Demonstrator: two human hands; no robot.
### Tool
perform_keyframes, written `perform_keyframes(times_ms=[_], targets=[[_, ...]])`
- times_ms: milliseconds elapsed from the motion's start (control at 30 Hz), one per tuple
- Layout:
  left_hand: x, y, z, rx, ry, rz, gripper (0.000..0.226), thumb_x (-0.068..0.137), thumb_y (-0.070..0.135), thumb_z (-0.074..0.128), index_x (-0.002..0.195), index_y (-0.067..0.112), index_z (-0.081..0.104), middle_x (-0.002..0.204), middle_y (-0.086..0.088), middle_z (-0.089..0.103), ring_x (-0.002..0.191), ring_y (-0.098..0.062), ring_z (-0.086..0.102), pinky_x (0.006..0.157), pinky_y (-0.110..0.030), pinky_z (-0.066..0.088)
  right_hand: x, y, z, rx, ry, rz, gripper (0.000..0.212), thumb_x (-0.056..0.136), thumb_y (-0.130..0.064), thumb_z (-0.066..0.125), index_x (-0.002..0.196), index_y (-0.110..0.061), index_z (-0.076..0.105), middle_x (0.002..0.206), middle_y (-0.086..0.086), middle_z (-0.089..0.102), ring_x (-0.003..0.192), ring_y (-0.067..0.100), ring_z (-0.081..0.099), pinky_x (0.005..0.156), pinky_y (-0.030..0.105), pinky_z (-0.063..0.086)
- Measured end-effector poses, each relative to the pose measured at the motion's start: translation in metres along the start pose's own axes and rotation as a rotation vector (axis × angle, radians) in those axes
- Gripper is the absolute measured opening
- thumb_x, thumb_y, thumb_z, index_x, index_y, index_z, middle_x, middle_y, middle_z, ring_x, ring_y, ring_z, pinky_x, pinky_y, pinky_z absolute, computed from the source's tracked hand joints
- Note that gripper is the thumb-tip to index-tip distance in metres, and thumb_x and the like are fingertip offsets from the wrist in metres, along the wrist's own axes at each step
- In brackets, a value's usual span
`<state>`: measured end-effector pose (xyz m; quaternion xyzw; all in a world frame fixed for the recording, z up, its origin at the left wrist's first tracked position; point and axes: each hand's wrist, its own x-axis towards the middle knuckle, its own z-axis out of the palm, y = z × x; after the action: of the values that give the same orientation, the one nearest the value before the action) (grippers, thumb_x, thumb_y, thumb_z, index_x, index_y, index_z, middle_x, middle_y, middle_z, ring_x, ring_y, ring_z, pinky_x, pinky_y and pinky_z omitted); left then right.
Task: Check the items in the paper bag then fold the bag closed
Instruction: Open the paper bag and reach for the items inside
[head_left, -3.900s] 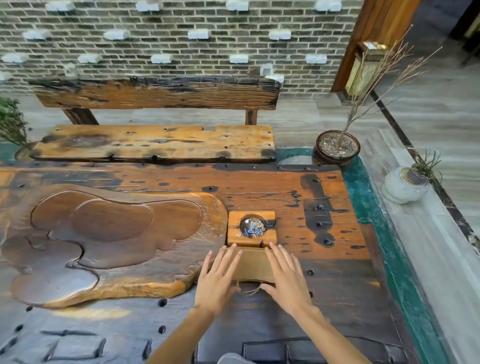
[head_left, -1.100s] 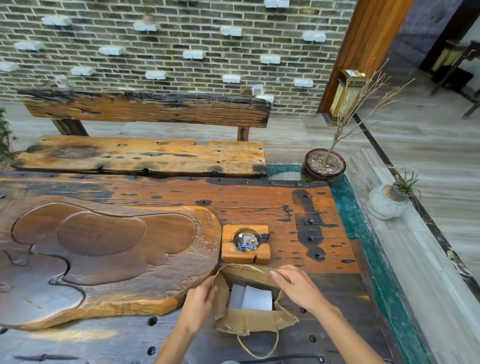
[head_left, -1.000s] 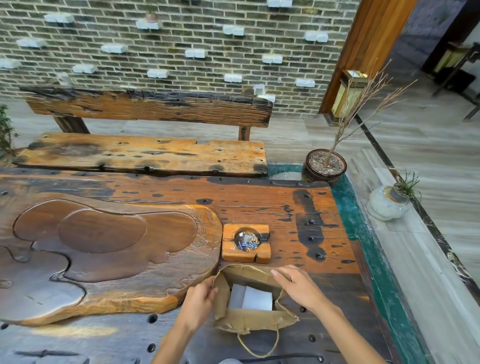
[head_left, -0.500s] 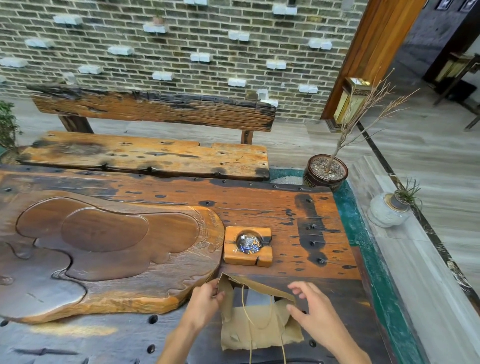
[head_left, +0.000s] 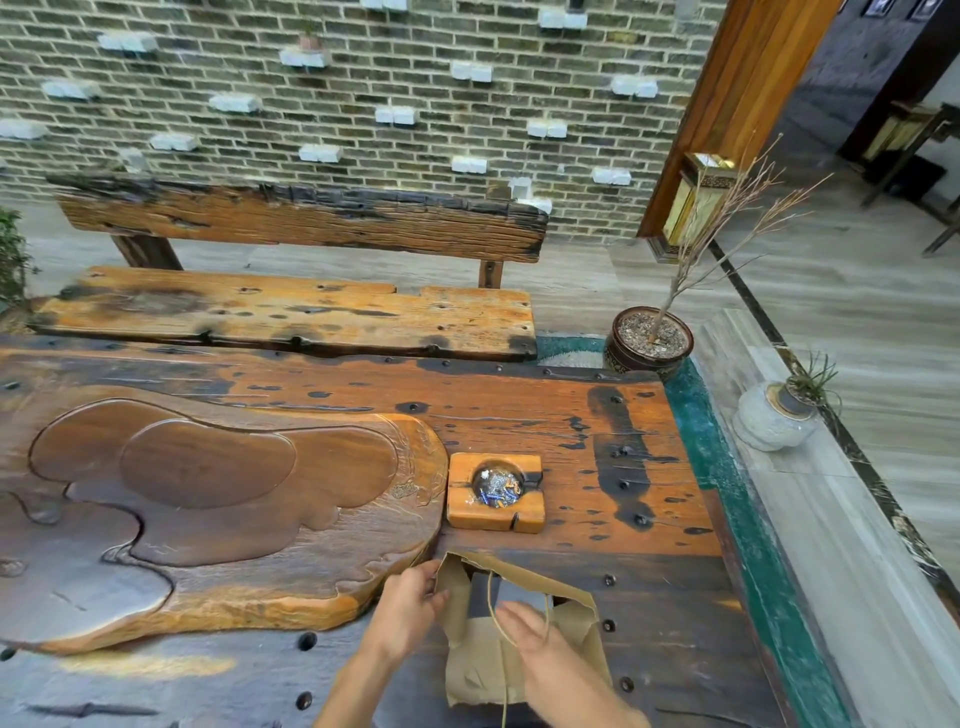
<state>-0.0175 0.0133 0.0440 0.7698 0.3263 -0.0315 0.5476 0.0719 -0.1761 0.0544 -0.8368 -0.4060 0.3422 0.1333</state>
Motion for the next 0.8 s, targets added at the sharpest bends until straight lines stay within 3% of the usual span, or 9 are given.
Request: perform_keyframes(times_ms=[100,167,233,333,500,567,633,733,800], targets=[[-0.001,0.001,-0.002,0.013,-0.021,-0.011,0.036,0.09,-0.006,0.058,0.123,0.004,0.065,0.113,-0.003,0.073,0.111,-0.011,0.066,0.098,-0.026,0.054,0.025,0.0,-0.004,-0.085,0.033,0.148,0.065,0.099,-0.007,0.037,0.159,-0.014,0.012,0.165,0.007,0.019,0.149,0.022,0.027,0.122,0.029,0.02],[-0.002,0.001,-0.003,0.043,-0.028,-0.019,0.038,0.089,-0.005,0.06,0.124,0.008,0.065,0.109,0.005,0.07,0.101,0.003,0.063,0.081,-0.002,0.05,0.033,0.006,-0.011,-0.104,0.033,0.256,0.063,0.097,-0.011,0.04,0.156,-0.013,0.02,0.157,0.013,0.036,0.139,0.029,0.045,0.114,0.038,0.038],[-0.002,-0.001,-0.005,0.055,-0.026,-0.024,0.041,0.088,-0.005,0.06,0.127,0.008,0.064,0.101,0.008,0.068,0.085,0.017,0.055,0.066,0.006,0.043,0.039,0.008,-0.017,-0.167,0.039,0.275,0.056,0.096,-0.014,0.044,0.15,-0.017,0.031,0.145,0.014,0.051,0.127,0.03,0.056,0.104,0.039,0.047],[0.001,-0.004,-0.008,0.06,-0.027,-0.05,0.045,0.086,-0.007,0.059,0.13,0.006,0.062,0.101,0.005,0.068,0.083,0.016,0.054,0.063,0.003,0.045,0.041,0.012,-0.029,-0.235,0.015,0.261,0.06,0.09,-0.029,0.06,0.144,-0.024,0.036,0.139,0.009,0.055,0.124,0.03,0.057,0.1,0.041,0.049],[0.0,0.001,-0.01,0.11,-0.028,-0.078,0.05,0.08,-0.004,0.057,0.128,0.01,0.063,0.099,-0.002,0.072,0.083,-0.001,0.065,0.063,-0.003,0.05,0.047,0.018,-0.046,-0.296,-0.109,0.27,0.091,0.069,-0.043,0.08,0.146,-0.031,0.033,0.142,0.003,0.05,0.131,0.029,0.051,0.103,0.044,0.045],[0.0,0.004,-0.009,0.13,-0.031,-0.071,0.05,0.079,-0.003,0.058,0.126,0.012,0.065,0.087,0.005,0.072,0.072,0.005,0.066,0.057,-0.003,0.048,0.05,0.02,-0.05,-0.35,-0.172,0.272,0.098,0.065,-0.044,0.084,0.147,-0.031,0.032,0.144,0.003,0.049,0.132,0.03,0.049,0.102,0.045,0.043],[0.0,0.006,-0.007,0.164,-0.013,-0.056,0.048,0.08,0.0,0.059,0.126,0.013,0.065,0.085,0.009,0.07,0.073,0.007,0.066,0.055,-0.001,0.045,0.052,0.022,-0.052,-0.388,-0.236,0.28,0.105,0.063,-0.045,0.087,0.149,-0.035,0.026,0.147,0.003,0.047,0.133,0.031,0.05,0.102,0.043,0.043],[0.0,0.007,-0.009,0.209,0.018,-0.055,0.048,0.081,0.007,0.06,0.128,0.016,0.065,0.1,0.001,0.069,0.092,-0.009,0.065,0.069,-0.008,0.048,0.052,0.026,-0.054,-0.423,-0.291,0.279,0.112,0.062,-0.048,0.088,0.151,-0.037,0.02,0.148,0.005,0.047,0.134,0.031,0.05,0.102,0.04,0.044],[0.001,0.006,-0.01,0.226,0.012,-0.063,0.049,0.082,0.009,0.062,0.13,0.016,0.063,0.105,-0.002,0.068,0.092,-0.011,0.062,0.076,-0.016,0.045,0.05,0.03,-0.056,-0.418,-0.306,0.252,0.114,0.061,-0.045,0.088,0.151,-0.039,0.019,0.148,0.004,0.05,0.132,0.032,0.052,0.101,0.04,0.046]])
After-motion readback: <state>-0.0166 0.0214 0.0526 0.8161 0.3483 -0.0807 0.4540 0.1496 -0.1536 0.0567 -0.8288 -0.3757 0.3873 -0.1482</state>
